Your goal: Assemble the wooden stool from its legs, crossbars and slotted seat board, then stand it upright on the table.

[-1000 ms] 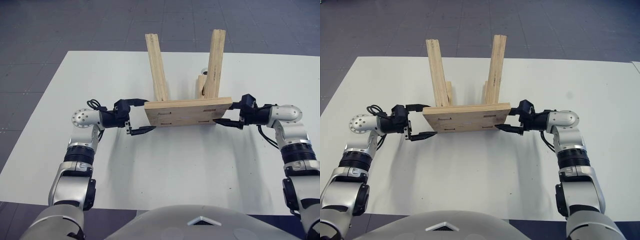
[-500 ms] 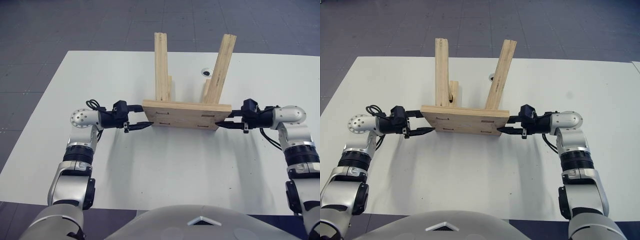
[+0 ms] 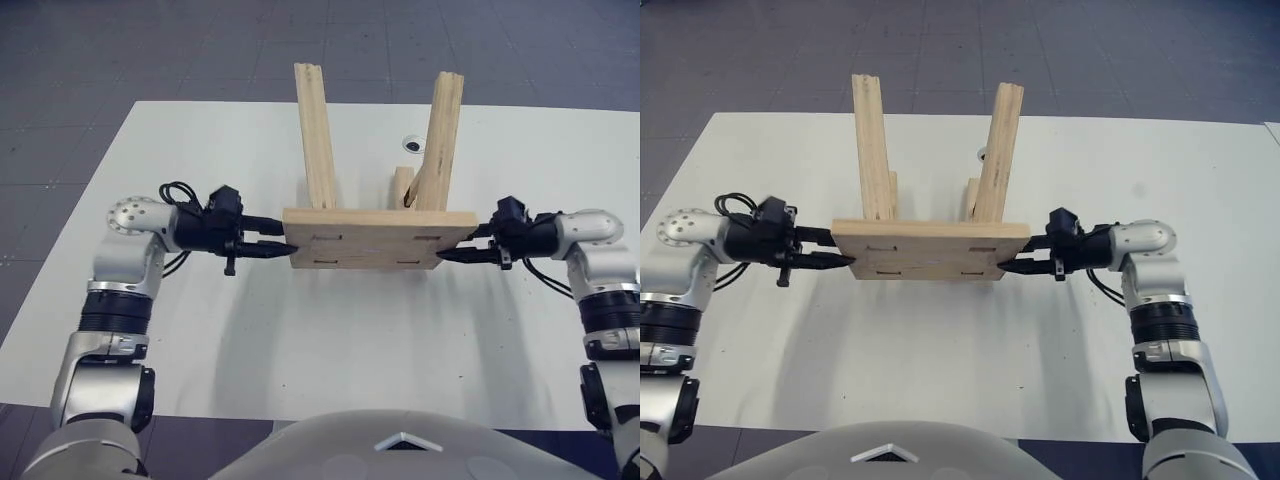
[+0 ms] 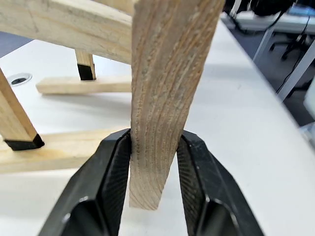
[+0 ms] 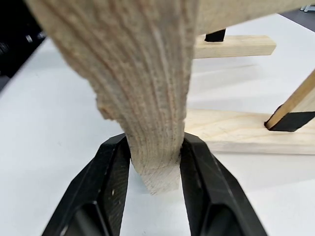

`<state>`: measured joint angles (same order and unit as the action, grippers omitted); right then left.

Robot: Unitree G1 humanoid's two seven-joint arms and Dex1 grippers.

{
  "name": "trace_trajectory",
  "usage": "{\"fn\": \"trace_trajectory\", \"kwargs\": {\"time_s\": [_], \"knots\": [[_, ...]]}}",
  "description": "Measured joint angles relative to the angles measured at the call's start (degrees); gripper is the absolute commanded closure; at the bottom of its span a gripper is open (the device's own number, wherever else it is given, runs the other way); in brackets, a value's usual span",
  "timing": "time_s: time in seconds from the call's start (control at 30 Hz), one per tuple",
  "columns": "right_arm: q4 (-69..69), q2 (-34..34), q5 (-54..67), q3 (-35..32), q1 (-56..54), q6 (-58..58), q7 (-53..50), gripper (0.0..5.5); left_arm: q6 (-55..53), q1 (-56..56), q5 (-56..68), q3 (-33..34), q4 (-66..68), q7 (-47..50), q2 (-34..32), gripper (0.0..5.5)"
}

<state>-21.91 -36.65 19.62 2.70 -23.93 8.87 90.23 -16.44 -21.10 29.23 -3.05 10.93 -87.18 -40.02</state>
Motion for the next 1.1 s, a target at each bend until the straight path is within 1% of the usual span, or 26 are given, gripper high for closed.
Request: {"fn": "trace_trajectory", "kwargs": {"time_s": [0.1, 0.17, 0.2, 0.23, 0.27, 0.3, 0.37, 0.4, 0.43, 0.47, 0.53, 0.6, 0.67, 0.7, 0.73, 0.77, 0.83, 0.87, 0.93, 1.0, 1.03, 1.1], "knots": [[10.94, -4.91, 9.45, -4.27, 0.13, 19.22, -0.46, 4.10, -14.93, -0.09, 11.19, 6.29, -8.22, 6.29, -0.47, 4.16], [16.42, -7.34, 17.19, -8.08, -0.74, 33.05, -3.19, 4.10, -23.56, 0.16, 17.71, 10.17, -11.95, 10.60, -1.09, 4.16], [17.19, -8.07, 19.37, -9.05, -1.71, 37.46, -4.02, 4.10, -26.55, 0.43, 20.26, 11.47, -12.72, 12.38, -1.13, 4.16], [17.67, -9.26, 22.32, -10.03, -4.21, 45.12, -5.21, 4.10, -31.11, 0.80, 24.28, 13.44, -13.66, 15.37, -1.03, 4.16], [17.44, -10.19, 25.49, -10.94, -7.70, 55.14, -8.14, 4.10, -37.53, 1.20, 28.92, 15.63, -14.40, 19.95, -0.90, 4.16], [16.71, -10.60, 27.61, -11.48, -10.17, 62.05, -10.41, 4.10, -42.24, 1.18, 32.70, 17.24, -14.74, 23.76, -0.92, 4.16], [13.00, -10.30, 30.24, -13.44, -15.67, 73.14, -14.72, 4.10, -49.74, 0.77, 40.02, 19.76, -14.33, 30.96, -0.89, 4.16], [9.63, -10.49, 32.76, -13.85, -19.40, 78.65, -18.11, 4.11, -54.41, -0.01, 45.38, 21.25, -13.76, 36.64, -0.88, 4.16], [8.08, -11.48, 34.84, -13.15, -21.04, 80.43, -19.52, 4.12, -56.10, -0.74, 48.77, 22.05, -13.16, 39.70, -1.09, 4.16], [6.91, -13.53, 39.55, -11.45, -21.64, 81.40, -20.54, 4.16, -57.11, -1.08, 54.84, 22.66, -12.08, 44.08, -1.74, 4.16], [5.75, -17.53, 48.46, -6.77, -21.52, 82.52, -22.12, 4.21, -57.30, -1.07, 66.60, 21.66, -10.00, 52.32, -4.21, 4.16], [4.33, -20.16, 57.31, -1.78, -21.54, 82.68, -26.21, 4.21, -57.32, -2.09, 76.18, 20.13, -6.98, 60.62, -6.11, 4.16], [1.37, -19.51, 63.10, 0.97, -22.41, 83.05, -32.07, 4.21, -56.89, -6.29, 80.74, 19.07, -2.59, 69.08, -5.85, 4.16], [-1.36, -18.11, 64.16, 1.10, -23.64, 83.16, -35.09, 4.21, -56.34, -8.08, 82.00, 18.78, -0.57, 72.89, -5.00, 4.16], [-6.89, -14.75, 64.53, 0.63, -26.33, 83.20, -40.37, 4.21, -54.12, -11.18, 83.17, 17.94, 3.45, 79.30, -3.00, 4.16], [-11.93, -11.37, 63.63, -0.50, -28.60, 83.15, -44.81, 3.80, -51.95, -13.28, 83.40, 16.98, 6.99, 84.00, -1.39, 4.16], [-21.67, -5.60, 60.19, -3.54, -33.44, 80.32, -53.51, 3.40, -49.02, -16.47, 83.41, 15.71, 14.08, 91.58, 1.77, 4.15], [-28.21, -3.11, 57.97, -5.12, -37.10, 78.91, -58.86, 3.18, -47.58, -19.05, 82.85, 15.20, 16.79, 95.31, 3.63, 3.75], [-39.89, 0.01, 53.40, -8.81, -41.80, 72.35, -67.29, 2.74, -44.64, -23.11, 79.09, 15.14, 22.30, 100.55, 7.43, 3.32], [-44.55, 0.40, 49.94, -11.83, -44.13, 67.47, -70.72, 2.32, -44.07, -25.57, 76.56, 15.84, 26.19, 101.98, 9.11, 2.96], [-46.18, 0.20, 48.10, -13.58, -44.78, 65.01, -71.82, 2.23, -44.78, -25.89, 75.29, 16.84, 27.03, 101.79, 8.81, 2.67], [-48.21, -0.86, 43.80, -15.77, -44.81, 61.99, -72.82, 2.23, -46.67, -25.79, 73.11, 19.34, 27.18, 101.44, 6.47, 2.63]]}}
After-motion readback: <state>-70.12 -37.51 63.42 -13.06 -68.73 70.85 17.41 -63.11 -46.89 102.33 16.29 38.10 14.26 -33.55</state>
